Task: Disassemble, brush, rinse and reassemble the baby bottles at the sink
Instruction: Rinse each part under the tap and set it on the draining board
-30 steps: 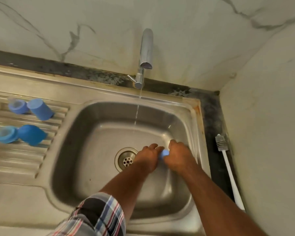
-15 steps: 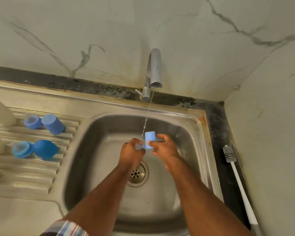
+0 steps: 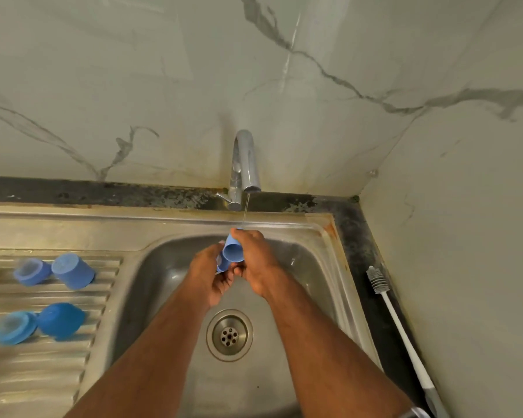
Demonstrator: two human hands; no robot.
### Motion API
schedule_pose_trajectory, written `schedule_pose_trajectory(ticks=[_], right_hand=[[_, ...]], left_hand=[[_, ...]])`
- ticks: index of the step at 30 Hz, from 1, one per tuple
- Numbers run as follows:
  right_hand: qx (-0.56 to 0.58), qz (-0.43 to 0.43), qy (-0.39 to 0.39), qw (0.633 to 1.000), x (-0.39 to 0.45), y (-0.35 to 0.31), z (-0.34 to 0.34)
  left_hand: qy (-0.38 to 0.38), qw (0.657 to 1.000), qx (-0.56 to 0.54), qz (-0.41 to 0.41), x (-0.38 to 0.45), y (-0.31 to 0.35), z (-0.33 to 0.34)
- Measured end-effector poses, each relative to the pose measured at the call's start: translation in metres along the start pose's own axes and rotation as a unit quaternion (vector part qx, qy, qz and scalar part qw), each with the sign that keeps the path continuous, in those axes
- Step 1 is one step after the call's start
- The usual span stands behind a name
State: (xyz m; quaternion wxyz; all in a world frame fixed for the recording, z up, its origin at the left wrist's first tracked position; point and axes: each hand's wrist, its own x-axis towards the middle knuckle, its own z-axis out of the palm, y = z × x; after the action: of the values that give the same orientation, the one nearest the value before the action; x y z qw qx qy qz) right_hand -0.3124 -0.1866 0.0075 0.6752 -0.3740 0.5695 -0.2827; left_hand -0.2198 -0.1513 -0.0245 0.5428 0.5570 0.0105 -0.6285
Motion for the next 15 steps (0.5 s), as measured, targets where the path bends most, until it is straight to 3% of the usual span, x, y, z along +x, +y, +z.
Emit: schedule_pose_trajectory(ticks=[8, 15], right_hand=[[-0.027, -0.068, 0.066, 0.995, -0.012, -0.017, -0.003], [-0.219, -0.231, 0.116, 0.941, -0.031, -0.015, -0.024]], left_hand=[[-0.014, 0.999, -0.005, -0.050, 0.001, 0.008, 0.014], [-0.078, 0.995, -0.044, -0.046, -0.004, 0.010, 0.018]])
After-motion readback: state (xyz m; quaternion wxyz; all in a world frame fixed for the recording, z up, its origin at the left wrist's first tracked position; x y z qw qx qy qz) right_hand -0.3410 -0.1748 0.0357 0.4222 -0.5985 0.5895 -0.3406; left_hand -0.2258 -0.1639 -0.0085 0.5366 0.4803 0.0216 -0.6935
